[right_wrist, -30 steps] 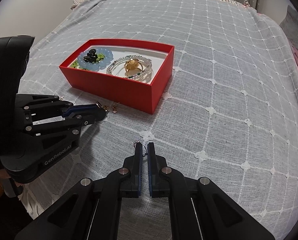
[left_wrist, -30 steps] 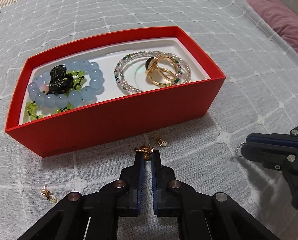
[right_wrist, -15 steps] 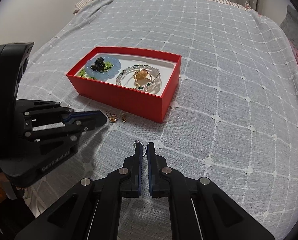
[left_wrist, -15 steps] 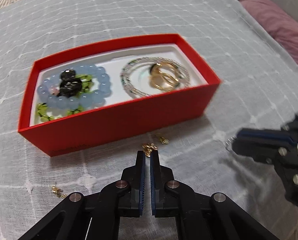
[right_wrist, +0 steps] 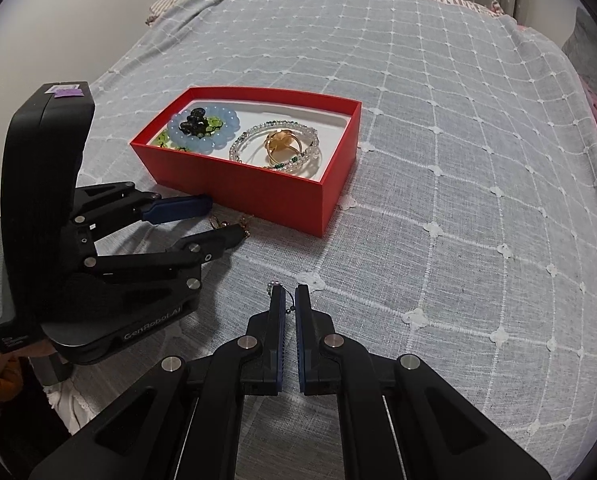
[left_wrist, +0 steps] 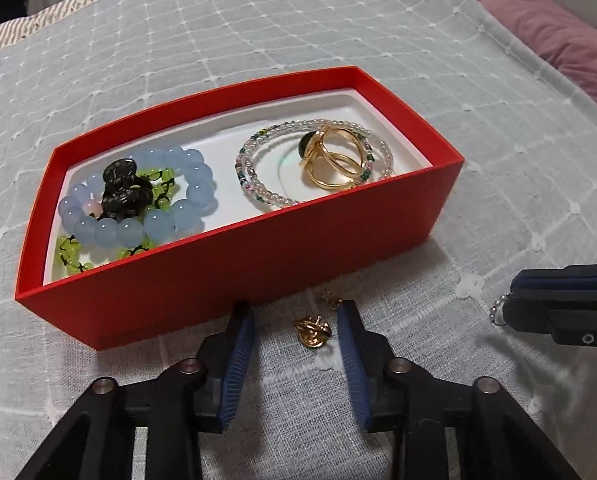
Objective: Organize jewelry
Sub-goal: 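Close the left tool on the gold earring, then carry the earring and the ring over the red box with both tools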
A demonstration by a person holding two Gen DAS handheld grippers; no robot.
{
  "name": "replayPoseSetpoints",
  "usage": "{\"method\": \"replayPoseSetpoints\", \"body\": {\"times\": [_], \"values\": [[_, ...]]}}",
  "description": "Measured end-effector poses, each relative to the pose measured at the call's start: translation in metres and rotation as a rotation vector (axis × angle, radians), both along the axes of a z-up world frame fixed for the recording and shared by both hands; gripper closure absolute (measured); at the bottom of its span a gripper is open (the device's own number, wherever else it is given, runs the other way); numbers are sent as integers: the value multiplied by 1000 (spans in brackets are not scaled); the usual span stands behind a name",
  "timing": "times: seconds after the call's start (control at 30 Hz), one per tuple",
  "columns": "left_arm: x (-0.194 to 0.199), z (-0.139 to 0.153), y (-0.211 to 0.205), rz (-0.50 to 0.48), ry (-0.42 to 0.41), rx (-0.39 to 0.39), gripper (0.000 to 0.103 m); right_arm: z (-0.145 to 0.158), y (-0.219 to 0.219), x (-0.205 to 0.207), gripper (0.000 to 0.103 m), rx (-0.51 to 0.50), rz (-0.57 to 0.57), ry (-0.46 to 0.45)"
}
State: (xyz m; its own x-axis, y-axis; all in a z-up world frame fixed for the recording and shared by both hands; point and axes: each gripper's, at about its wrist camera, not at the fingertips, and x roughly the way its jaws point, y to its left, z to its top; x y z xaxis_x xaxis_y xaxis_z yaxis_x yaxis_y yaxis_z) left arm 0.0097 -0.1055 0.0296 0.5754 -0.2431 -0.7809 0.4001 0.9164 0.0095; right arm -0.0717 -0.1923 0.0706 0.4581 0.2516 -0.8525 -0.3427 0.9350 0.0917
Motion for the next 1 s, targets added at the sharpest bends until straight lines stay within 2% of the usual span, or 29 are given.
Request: {"method": "replayPoseSetpoints", "body": {"times": [0.07, 0.17, 0.5, 1.0], "values": [[-2, 0, -1, -19, -15, 9, 86, 0, -1, -1, 99, -2, 1, 2], [-3, 0, -3, -27, -20, 15, 90, 0, -2, -1, 99, -2, 0, 4], [-11, 10, 0, -23, -2, 13, 90, 8, -4, 3, 99, 22, -2, -8], [-18, 52, 33, 38, -65, -44, 90, 33, 10, 20, 99, 80, -9, -55]]}}
